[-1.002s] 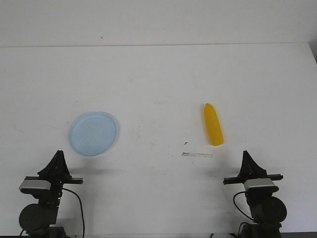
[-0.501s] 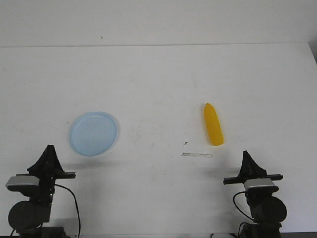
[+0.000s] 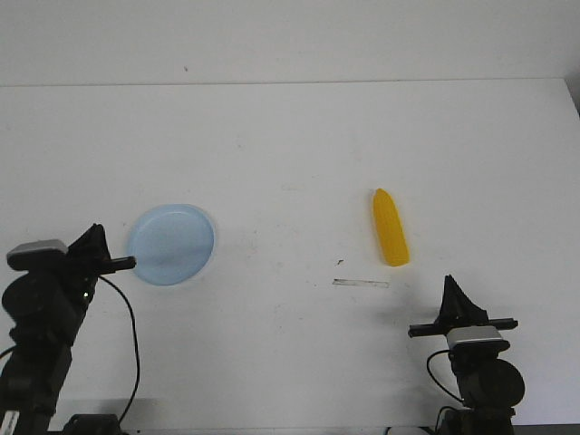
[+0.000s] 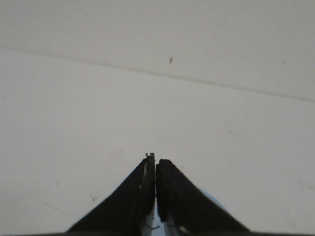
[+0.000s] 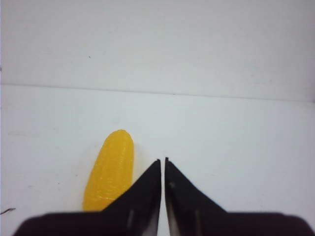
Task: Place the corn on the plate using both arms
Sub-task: 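Move the left gripper forward to the edge of the light blue plate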
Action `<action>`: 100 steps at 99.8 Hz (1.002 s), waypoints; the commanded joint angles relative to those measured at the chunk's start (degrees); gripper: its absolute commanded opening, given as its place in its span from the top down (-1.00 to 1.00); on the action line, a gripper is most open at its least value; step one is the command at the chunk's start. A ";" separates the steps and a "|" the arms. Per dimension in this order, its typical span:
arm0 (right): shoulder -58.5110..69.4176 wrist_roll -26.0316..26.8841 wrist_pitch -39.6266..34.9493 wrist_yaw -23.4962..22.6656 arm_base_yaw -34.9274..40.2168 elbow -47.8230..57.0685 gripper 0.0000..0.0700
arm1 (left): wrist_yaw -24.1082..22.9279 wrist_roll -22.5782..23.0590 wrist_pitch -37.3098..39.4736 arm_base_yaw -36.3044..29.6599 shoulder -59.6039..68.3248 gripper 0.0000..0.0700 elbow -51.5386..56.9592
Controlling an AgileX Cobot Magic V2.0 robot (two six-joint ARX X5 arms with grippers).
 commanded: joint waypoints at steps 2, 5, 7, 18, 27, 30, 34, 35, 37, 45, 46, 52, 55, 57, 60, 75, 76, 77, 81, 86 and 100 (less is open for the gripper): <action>0.04 -0.04 0.63 0.02 0.09 -0.17 0.96 | 0.96 -2.73 -3.96 0.04 5.46 1.00 3.39; 0.04 -0.04 0.63 0.00 0.09 -0.17 0.96 | 1.86 -3.34 -5.81 0.09 7.50 1.00 4.81; 0.04 -0.04 0.63 0.02 0.09 -0.17 0.96 | 2.64 -3.76 -7.15 0.15 8.90 1.00 5.79; 0.04 -0.04 0.63 0.00 0.09 -0.17 0.96 | 7.08 -4.42 -15.37 1.38 16.59 1.00 11.69; 0.04 -0.04 0.63 0.02 0.09 -0.17 0.96 | 9.55 -4.44 -21.38 3.43 22.60 1.00 16.37; 0.04 -0.04 0.63 0.02 0.09 -0.17 0.96 | 10.40 -4.44 -22.88 4.17 24.33 1.00 17.59; 0.04 -0.04 0.63 0.02 0.09 -0.17 0.96 | 11.76 -4.44 -24.68 5.18 26.56 1.00 19.10; 0.04 -0.04 0.63 0.00 0.09 -0.17 0.96 | 12.17 -4.44 -25.05 5.42 27.10 1.00 19.45; 0.04 -0.04 0.63 0.02 0.09 -0.17 0.96 | 13.00 -4.44 -25.70 5.95 28.15 1.00 20.04; 0.04 -0.04 0.63 0.02 0.09 -0.17 0.96 | 17.09 -4.42 -27.43 8.35 31.82 1.00 21.68; 0.04 -0.04 0.63 0.00 0.09 -0.17 0.96 | 17.75 -4.42 -27.61 8.70 32.24 1.00 21.81; 0.04 -0.04 0.63 0.00 0.09 -0.17 0.96 | 21.92 -4.39 -27.93 10.82 34.64 1.00 22.23; 0.04 -0.04 0.63 0.02 0.09 -0.17 0.96 | 24.24 -4.39 -27.91 11.91 35.78 1.00 22.23; 0.04 -0.04 0.63 0.00 0.09 -0.17 0.96 | 25.75 -4.39 -27.93 12.59 36.50 1.00 22.23; 0.04 -0.04 0.63 0.02 0.09 -0.17 0.96 | 27.71 -4.42 -27.91 13.57 37.64 1.00 22.23; 0.02 -0.04 0.63 0.02 0.09 -0.17 0.96 | 31.71 -4.42 -29.42 16.94 42.36 0.97 22.23; 0.04 -0.04 0.63 0.00 0.09 -0.17 0.96 | 31.71 -4.42 -29.48 17.11 42.60 0.97 22.23; 0.04 -0.04 0.63 0.00 0.09 -0.17 0.96 | 31.71 -4.39 -29.55 17.29 42.84 0.96 22.23; 0.04 -0.04 0.63 0.02 0.09 -0.17 0.96 | 31.69 -4.39 -29.68 17.97 43.67 0.90 22.23; 0.04 -0.04 0.63 0.00 0.09 -0.17 0.96 | 31.69 -4.35 -29.33 18.69 44.61 0.67 22.23; 0.04 -0.04 0.63 0.00 0.09 -0.17 0.96 | 31.67 -4.09 -28.24 20.02 47.23 0.39 22.23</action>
